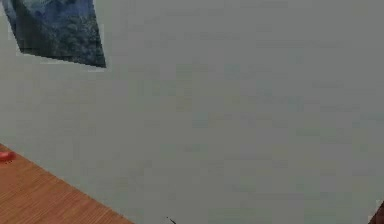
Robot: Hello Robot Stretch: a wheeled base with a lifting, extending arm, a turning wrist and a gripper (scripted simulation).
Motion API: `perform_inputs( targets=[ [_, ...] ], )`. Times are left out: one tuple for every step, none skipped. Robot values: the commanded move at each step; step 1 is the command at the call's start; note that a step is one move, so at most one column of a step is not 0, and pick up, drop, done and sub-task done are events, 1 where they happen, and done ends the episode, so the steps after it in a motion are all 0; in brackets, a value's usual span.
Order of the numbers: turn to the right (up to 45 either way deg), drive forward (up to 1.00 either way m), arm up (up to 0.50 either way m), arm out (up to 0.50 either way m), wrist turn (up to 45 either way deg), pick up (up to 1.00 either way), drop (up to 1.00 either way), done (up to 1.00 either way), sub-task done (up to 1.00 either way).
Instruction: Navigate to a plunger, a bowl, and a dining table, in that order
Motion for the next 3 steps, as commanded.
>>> perform_inputs(
  targets=[
    [-45.0,0.0,0.0,0.0,0.0,0.0,0.0,0.0,0.0],
    [-3.0,0.0,0.0,0.0,0.0,0.0,0.0,0.0,0.0],
    [0.0,1.0,0.0,0.0,0.0,0.0,0.0,0.0,0.0]
  ],
)
